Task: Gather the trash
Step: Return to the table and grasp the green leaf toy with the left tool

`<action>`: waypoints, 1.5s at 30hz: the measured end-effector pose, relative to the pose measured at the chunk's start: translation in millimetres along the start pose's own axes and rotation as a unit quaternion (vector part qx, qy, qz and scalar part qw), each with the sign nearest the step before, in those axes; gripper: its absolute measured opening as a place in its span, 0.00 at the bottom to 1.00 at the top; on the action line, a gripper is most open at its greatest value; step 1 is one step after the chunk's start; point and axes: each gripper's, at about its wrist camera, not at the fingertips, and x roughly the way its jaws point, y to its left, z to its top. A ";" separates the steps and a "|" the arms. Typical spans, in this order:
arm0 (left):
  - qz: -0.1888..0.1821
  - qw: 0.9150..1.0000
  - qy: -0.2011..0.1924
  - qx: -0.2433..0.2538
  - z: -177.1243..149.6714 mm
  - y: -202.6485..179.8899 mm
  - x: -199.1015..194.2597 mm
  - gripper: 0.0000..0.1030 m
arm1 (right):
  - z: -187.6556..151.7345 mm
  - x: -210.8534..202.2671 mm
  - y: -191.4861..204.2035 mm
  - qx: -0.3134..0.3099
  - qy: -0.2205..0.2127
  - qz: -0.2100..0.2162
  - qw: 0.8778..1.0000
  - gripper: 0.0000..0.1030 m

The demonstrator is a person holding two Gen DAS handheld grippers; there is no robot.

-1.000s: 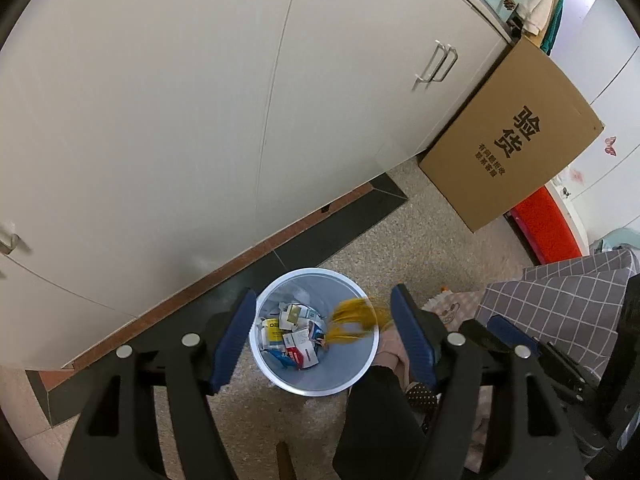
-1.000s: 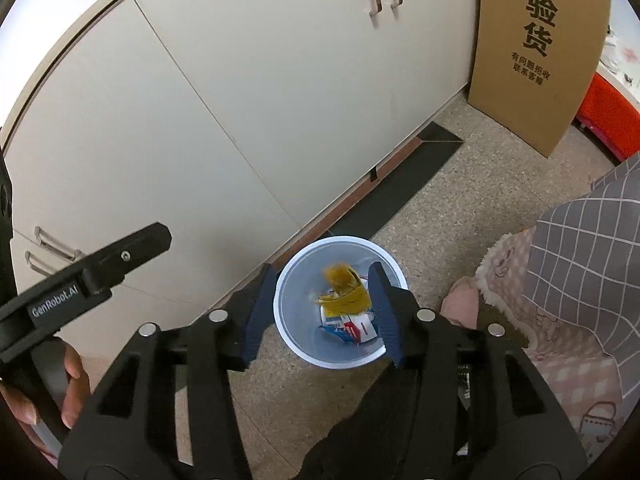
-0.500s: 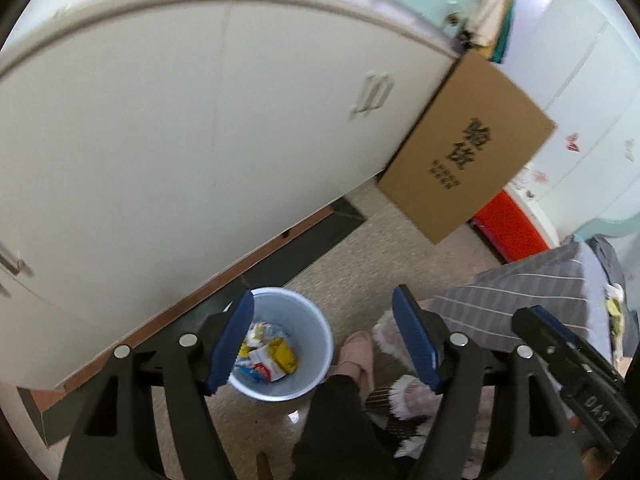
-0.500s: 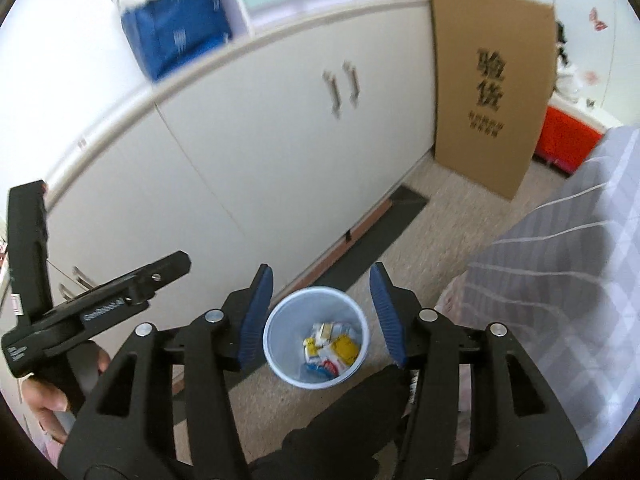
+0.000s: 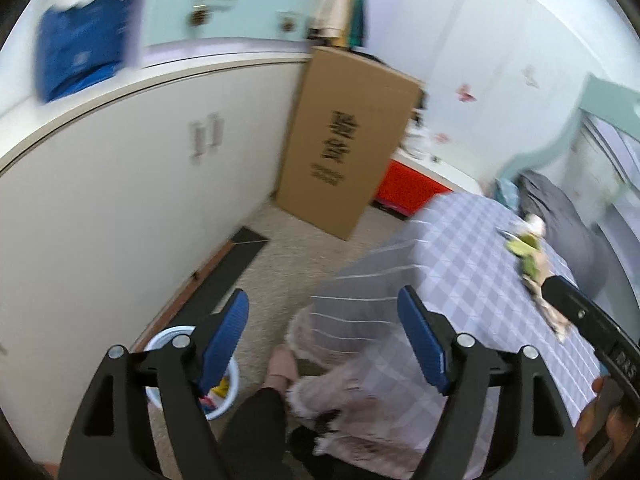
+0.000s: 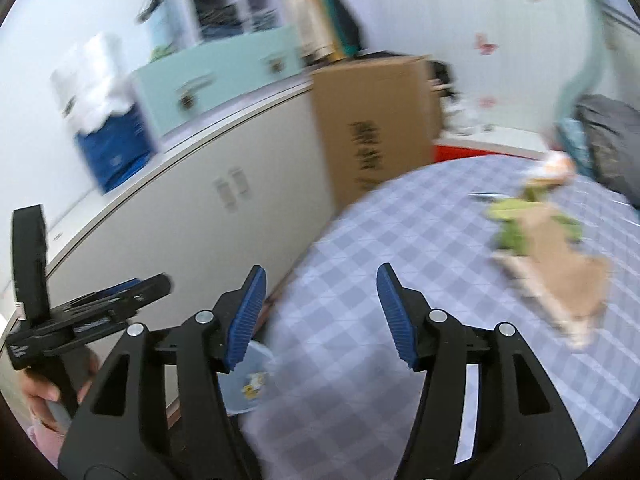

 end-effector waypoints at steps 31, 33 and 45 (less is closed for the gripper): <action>-0.052 0.990 0.057 0.119 7.5 -204.2 105.3 0.74 | 23.0 1.6 -190.4 -0.050 0.032 -0.161 0.985 0.03; -0.056 0.989 0.057 0.123 7.9 -210.0 108.6 0.74 | 30.0 -6.1 -196.9 -0.033 0.011 -0.166 0.985 0.03; -0.083 0.977 0.049 0.190 13.4 -269.7 146.3 0.74 | 55.3 -39.2 -246.8 0.085 -0.115 -0.214 0.966 0.03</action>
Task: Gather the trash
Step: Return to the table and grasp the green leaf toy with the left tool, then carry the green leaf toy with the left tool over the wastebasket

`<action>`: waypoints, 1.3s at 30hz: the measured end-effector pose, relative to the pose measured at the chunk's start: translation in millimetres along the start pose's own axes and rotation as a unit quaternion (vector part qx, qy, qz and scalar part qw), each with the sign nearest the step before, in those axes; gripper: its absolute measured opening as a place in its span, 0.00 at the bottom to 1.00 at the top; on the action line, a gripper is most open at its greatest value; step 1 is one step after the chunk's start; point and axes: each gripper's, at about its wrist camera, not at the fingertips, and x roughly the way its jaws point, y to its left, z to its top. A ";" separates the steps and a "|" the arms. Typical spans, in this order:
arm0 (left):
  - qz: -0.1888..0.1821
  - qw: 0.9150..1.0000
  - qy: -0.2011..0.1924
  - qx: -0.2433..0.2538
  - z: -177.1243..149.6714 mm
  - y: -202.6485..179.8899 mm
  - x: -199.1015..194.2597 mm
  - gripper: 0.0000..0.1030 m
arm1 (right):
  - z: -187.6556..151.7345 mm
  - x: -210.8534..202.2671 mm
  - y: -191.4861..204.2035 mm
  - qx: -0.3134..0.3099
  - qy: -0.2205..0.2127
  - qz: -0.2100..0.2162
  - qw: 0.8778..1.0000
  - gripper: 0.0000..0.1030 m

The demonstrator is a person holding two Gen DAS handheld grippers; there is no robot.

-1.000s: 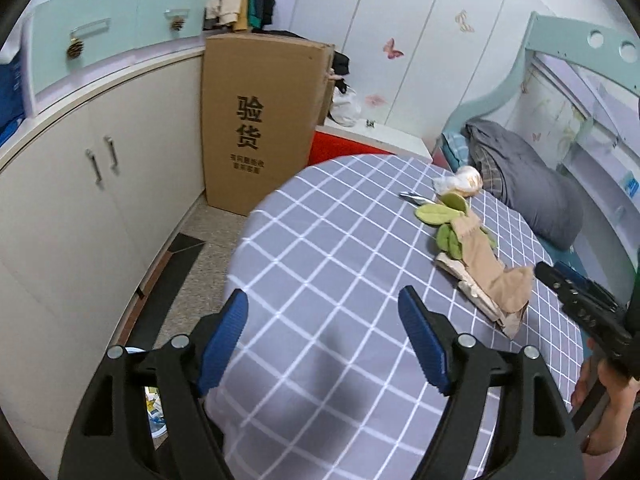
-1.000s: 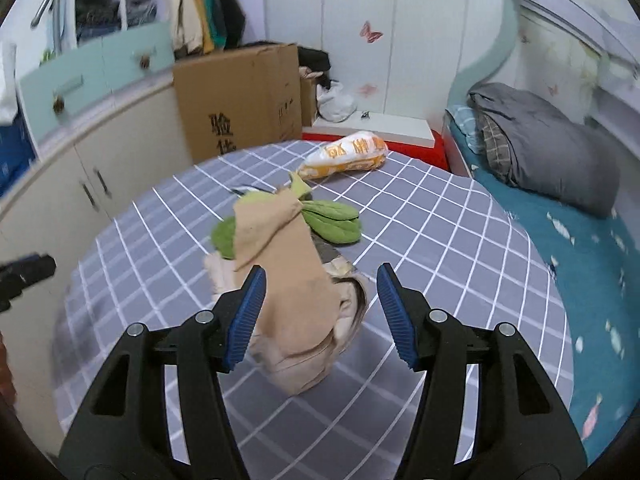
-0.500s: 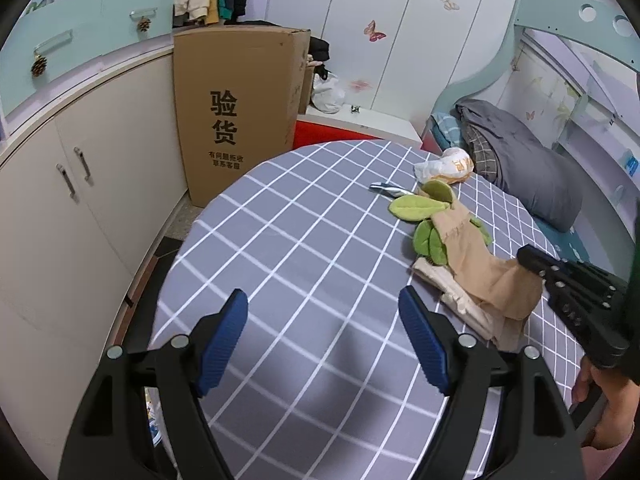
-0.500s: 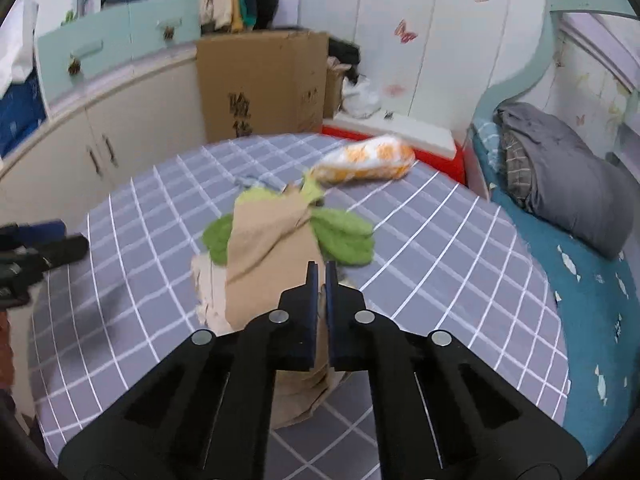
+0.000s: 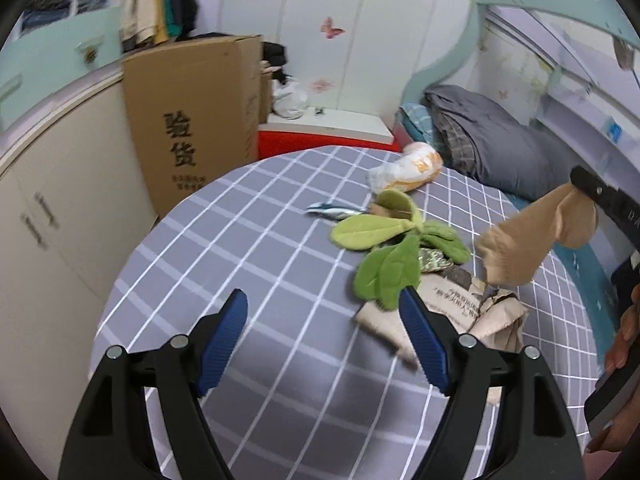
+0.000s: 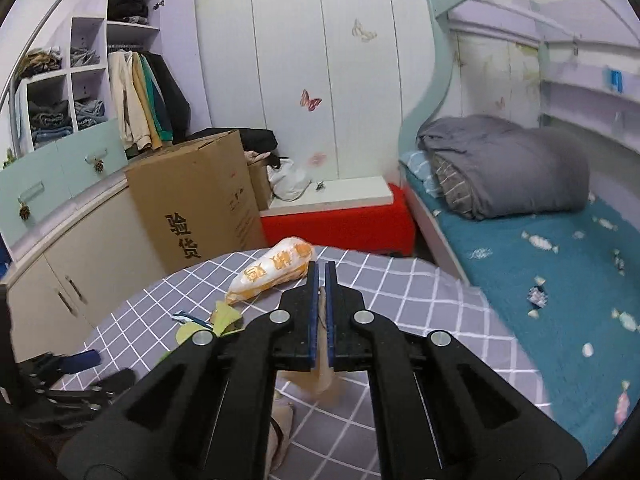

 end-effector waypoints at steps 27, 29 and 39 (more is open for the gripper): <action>-0.107 0.991 -0.074 -0.008 28.7 -3.8 -59.5 0.04 | -4.3 -18.6 34.3 -0.001 0.020 0.070 0.997 0.03; -0.106 0.990 -0.086 -0.014 27.3 0.8 -77.6 0.04 | 4.2 -33.8 45.2 -0.011 0.010 0.077 0.997 0.03; -0.087 0.989 -0.120 -0.032 -3.1 46.8 -155.7 0.04 | 14.6 -84.5 125.4 -0.048 0.002 0.137 0.989 0.03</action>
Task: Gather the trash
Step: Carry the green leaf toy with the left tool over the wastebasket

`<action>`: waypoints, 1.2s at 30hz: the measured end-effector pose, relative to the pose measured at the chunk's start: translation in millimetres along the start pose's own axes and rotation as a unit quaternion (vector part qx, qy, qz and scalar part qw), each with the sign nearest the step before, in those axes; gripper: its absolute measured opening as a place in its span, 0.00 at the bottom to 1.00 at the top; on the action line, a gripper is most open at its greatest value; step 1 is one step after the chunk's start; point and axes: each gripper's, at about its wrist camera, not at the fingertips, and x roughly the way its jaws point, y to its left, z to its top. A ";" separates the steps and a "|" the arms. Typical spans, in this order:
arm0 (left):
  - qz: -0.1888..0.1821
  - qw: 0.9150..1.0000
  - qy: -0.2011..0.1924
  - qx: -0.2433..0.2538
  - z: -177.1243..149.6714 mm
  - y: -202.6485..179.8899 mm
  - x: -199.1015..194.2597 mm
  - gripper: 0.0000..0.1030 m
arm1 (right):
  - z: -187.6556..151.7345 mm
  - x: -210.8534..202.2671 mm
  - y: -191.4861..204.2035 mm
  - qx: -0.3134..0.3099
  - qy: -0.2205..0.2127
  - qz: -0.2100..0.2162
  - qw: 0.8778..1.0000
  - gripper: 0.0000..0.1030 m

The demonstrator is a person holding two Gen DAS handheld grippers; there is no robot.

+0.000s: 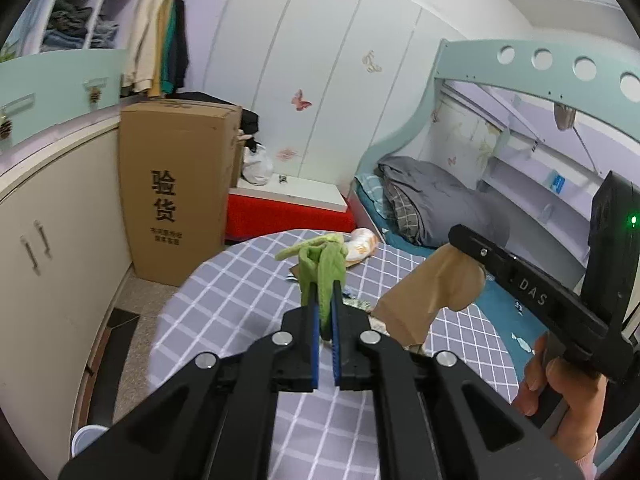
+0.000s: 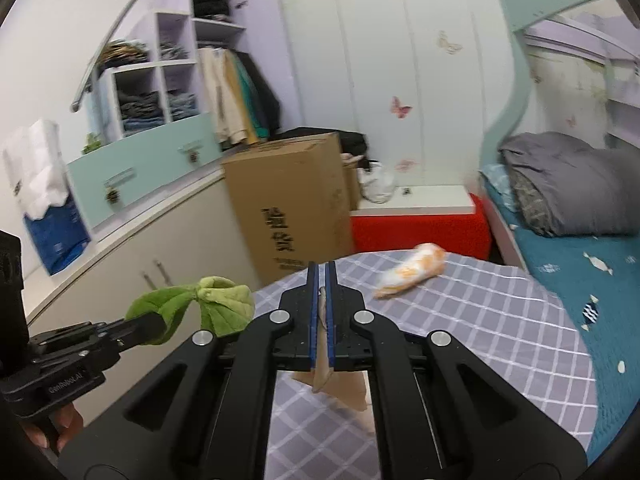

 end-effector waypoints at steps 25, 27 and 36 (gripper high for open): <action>0.204 0.965 0.015 -0.165 -125.2 277.3 -150.7 0.04 | -126.5 89.9 329.2 -0.115 0.156 0.228 0.954 0.03; 0.205 0.959 0.025 -0.191 -142.2 300.4 -152.1 0.04 | -152.7 107.6 353.2 -0.117 0.185 0.237 0.946 0.03; 0.238 0.927 0.073 -0.282 -214.8 381.1 -146.7 0.04 | -242.3 166.5 418.7 -0.140 0.262 0.242 0.923 0.04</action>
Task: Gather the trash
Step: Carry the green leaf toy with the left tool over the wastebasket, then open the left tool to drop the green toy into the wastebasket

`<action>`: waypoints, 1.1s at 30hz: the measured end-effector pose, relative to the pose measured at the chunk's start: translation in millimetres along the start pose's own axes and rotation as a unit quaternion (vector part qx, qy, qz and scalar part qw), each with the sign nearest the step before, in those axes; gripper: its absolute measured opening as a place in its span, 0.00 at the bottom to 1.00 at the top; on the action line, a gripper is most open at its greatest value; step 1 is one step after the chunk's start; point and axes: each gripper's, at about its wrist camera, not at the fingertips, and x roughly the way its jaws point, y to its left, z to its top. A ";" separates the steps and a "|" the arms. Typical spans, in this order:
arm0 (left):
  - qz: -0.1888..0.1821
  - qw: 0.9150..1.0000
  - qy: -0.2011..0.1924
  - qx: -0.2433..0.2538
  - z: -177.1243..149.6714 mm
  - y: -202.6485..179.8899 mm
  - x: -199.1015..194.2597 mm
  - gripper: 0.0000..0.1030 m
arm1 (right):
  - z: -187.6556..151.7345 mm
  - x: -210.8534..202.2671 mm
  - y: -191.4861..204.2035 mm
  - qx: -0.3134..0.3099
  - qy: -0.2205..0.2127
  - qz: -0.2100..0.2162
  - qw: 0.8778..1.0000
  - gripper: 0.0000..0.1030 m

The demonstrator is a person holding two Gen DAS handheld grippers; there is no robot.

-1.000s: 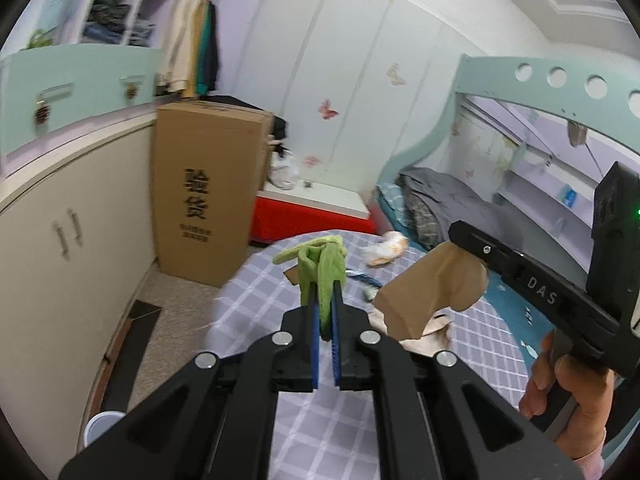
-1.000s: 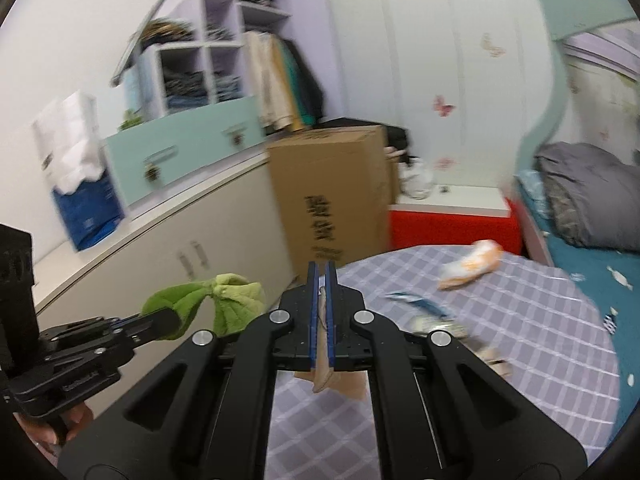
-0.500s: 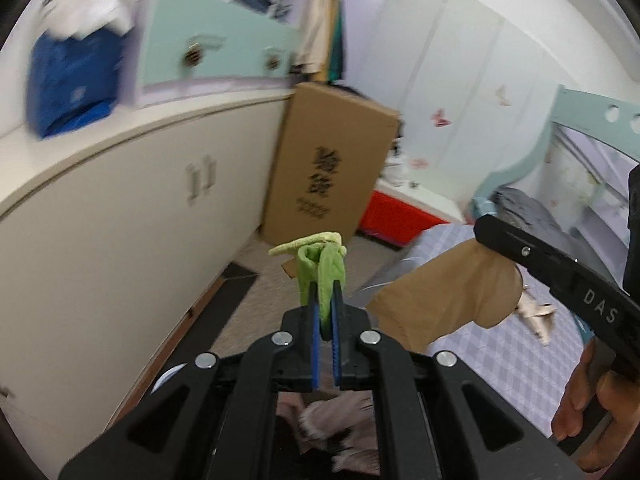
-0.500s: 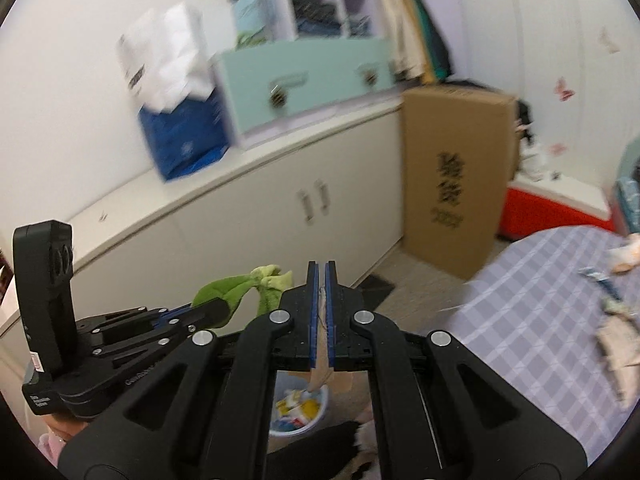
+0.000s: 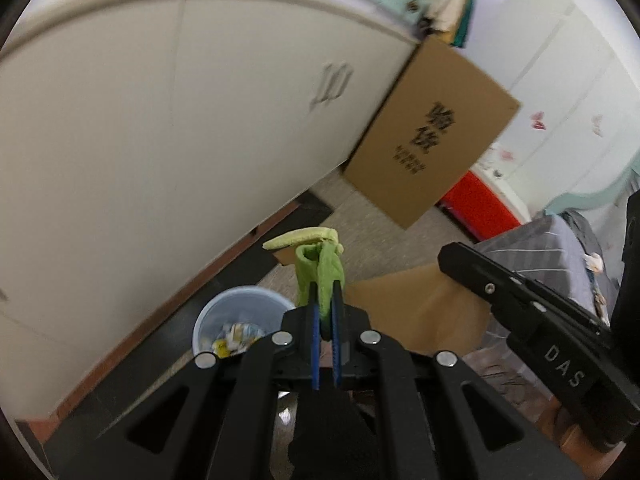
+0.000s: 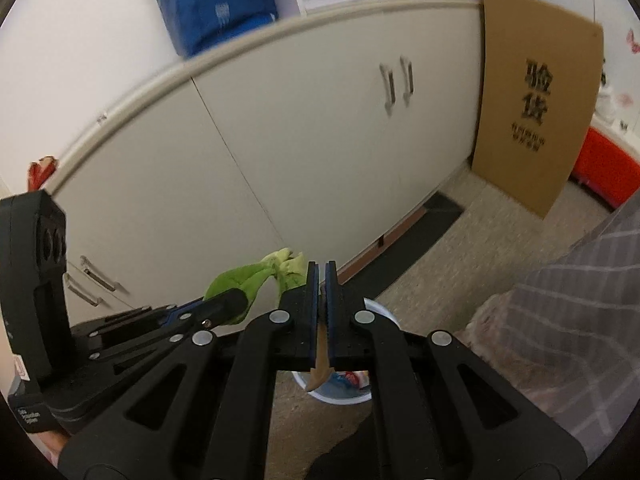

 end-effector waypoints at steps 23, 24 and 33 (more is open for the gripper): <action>0.037 0.997 0.061 -0.019 -19.0 33.7 55.8 0.05 | -29.5 53.4 -28.4 0.050 0.056 -0.011 0.997 0.60; 0.036 0.997 0.061 -0.018 -19.8 35.1 53.4 0.05 | -29.8 52.9 -29.1 0.052 0.056 -0.011 0.997 0.60; 0.041 0.997 0.064 0.000 -10.6 24.0 59.2 0.05 | -31.4 43.6 -36.9 0.065 0.045 -0.011 0.997 0.60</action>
